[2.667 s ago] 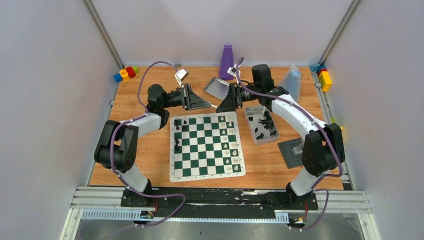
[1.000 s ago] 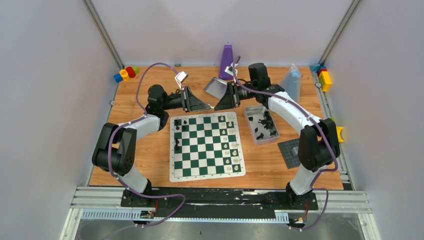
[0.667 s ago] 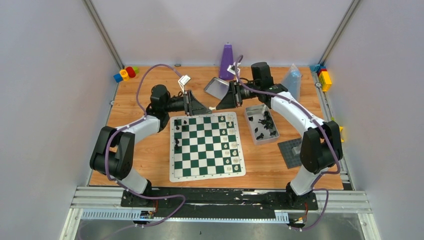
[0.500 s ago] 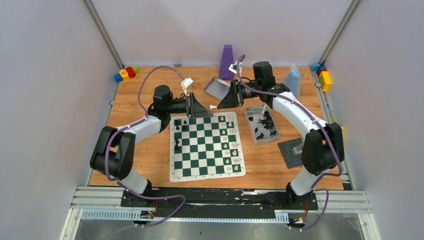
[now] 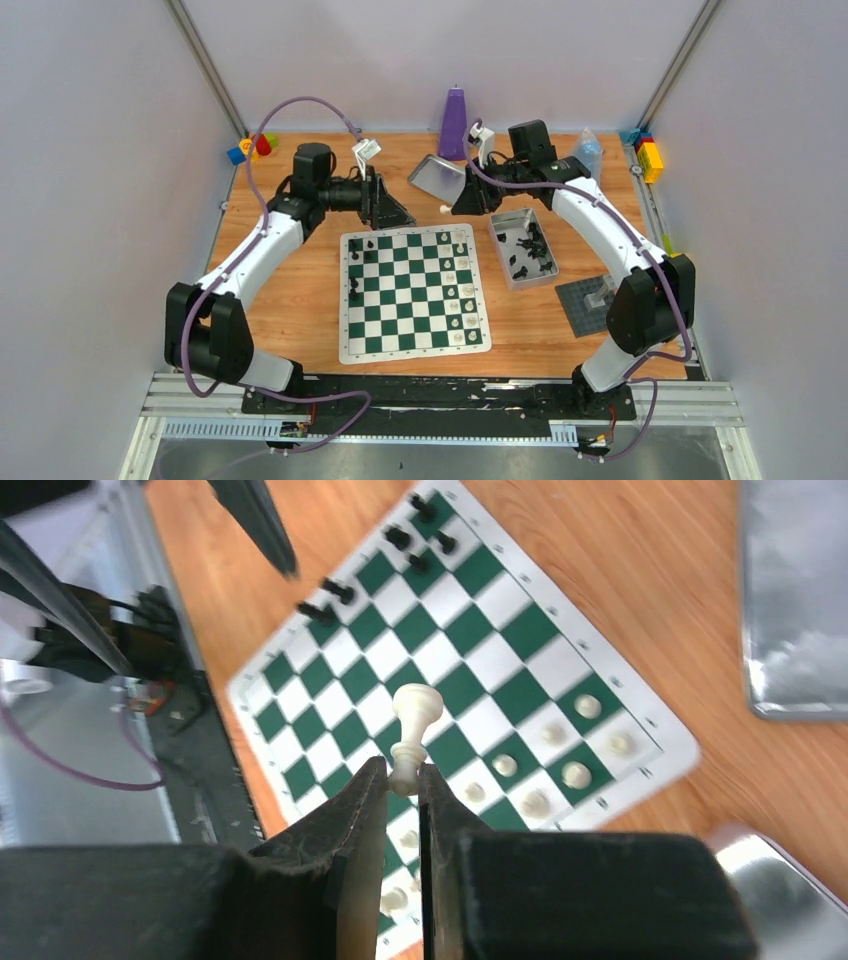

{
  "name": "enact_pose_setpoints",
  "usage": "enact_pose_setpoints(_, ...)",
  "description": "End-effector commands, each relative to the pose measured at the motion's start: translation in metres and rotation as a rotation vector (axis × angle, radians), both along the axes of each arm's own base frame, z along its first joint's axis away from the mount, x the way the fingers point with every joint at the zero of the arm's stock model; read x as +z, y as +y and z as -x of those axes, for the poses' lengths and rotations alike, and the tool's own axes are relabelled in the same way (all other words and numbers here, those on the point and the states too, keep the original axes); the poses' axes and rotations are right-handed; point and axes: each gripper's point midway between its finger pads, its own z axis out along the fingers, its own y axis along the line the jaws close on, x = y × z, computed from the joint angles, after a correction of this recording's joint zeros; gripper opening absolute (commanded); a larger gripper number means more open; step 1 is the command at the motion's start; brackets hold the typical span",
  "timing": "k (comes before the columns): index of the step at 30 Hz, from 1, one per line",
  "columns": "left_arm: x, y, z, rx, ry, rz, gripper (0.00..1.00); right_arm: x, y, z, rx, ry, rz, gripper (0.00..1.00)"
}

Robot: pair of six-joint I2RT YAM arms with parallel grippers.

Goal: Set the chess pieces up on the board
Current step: Place the chess piece on the chessboard.

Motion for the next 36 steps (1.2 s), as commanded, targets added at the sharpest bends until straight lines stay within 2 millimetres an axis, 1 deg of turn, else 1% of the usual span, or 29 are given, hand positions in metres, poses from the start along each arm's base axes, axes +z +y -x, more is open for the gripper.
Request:
enact_pose_setpoints(1, -0.015, 0.041, -0.013, 0.083, -0.043, -0.204, 0.81, -0.019, -0.029, -0.01, -0.059, -0.071, 0.238, 0.06)
enact_pose_setpoints(2, -0.008, 0.051, -0.024, 0.119, -0.054, -0.211, 0.82, -0.025, -0.032, -0.01, -0.062, -0.061, 0.272, 0.07)
enact_pose_setpoints(3, -0.012, 0.059, -0.027, 0.14, -0.024, -0.229, 0.83, -0.031, -0.035, -0.01, -0.064, -0.057, 0.304, 0.07)
enact_pose_setpoints(4, -0.008, 0.071, -0.037, 0.186, -0.018, -0.233, 0.83, -0.036, -0.037, -0.009, -0.068, -0.057, 0.341, 0.07)
enact_pose_setpoints(5, -0.013, 0.079, -0.041, 0.219, 0.011, -0.253, 0.85, -0.042, -0.039, -0.009, -0.066, -0.06, 0.38, 0.07)
enact_pose_setpoints(6, -0.012, 0.093, -0.05, 0.271, 0.024, -0.262, 0.86, -0.046, -0.04, -0.007, -0.06, -0.063, 0.418, 0.07)
enact_pose_setpoints(7, -0.015, 0.102, -0.056, 0.312, 0.042, -0.286, 0.87, -0.052, -0.04, -0.006, -0.055, -0.075, 0.46, 0.07)
enact_pose_setpoints(8, -0.018, 0.116, -0.063, 0.359, 0.058, -0.3, 0.88, -0.056, -0.04, -0.004, -0.045, -0.076, 0.49, 0.08)
enact_pose_setpoints(9, -0.017, 0.126, -0.066, 0.387, 0.069, -0.304, 0.89, -0.061, -0.039, -0.003, -0.039, -0.078, 0.519, 0.07)
enact_pose_setpoints(10, -0.019, 0.14, -0.071, 0.429, 0.082, -0.31, 0.89, -0.067, -0.038, -0.001, -0.025, -0.072, 0.543, 0.07)
enact_pose_setpoints(11, -0.018, 0.145, -0.073, 0.446, 0.089, -0.314, 0.9, -0.071, -0.037, 0.0, -0.013, -0.066, 0.562, 0.07)
enact_pose_setpoints(12, -0.019, 0.155, -0.076, 0.48, 0.095, -0.324, 0.91, -0.076, -0.036, 0.002, -0.001, -0.054, 0.587, 0.07)
enact_pose_setpoints(13, -0.02, 0.16, -0.076, 0.493, 0.101, -0.331, 0.92, -0.084, -0.035, 0.004, 0.014, -0.034, 0.615, 0.07)
enact_pose_setpoints(14, -0.021, 0.168, -0.078, 0.52, 0.101, -0.344, 0.94, -0.089, -0.035, 0.006, 0.027, -0.021, 0.64, 0.07)
enact_pose_setpoints(16, -0.022, 0.176, -0.078, 0.546, 0.102, -0.364, 0.96, -0.099, -0.033, 0.01, 0.052, 0.002, 0.679, 0.07)
enact_pose_setpoints(19, -0.024, 0.182, -0.077, 0.565, 0.096, -0.379, 0.99, -0.11, -0.029, 0.016, 0.094, 0.017, 0.716, 0.07)
enact_pose_setpoints(25, -0.021, 0.181, -0.075, 0.568, 0.078, -0.373, 1.0, -0.126, -0.026, 0.028, 0.164, 0.048, 0.793, 0.06)
enact_pose_setpoints(36, -0.02, 0.181, -0.074, 0.569, 0.078, -0.365, 1.0, -0.149, -0.028, 0.033, 0.221, 0.108, 0.882, 0.06)
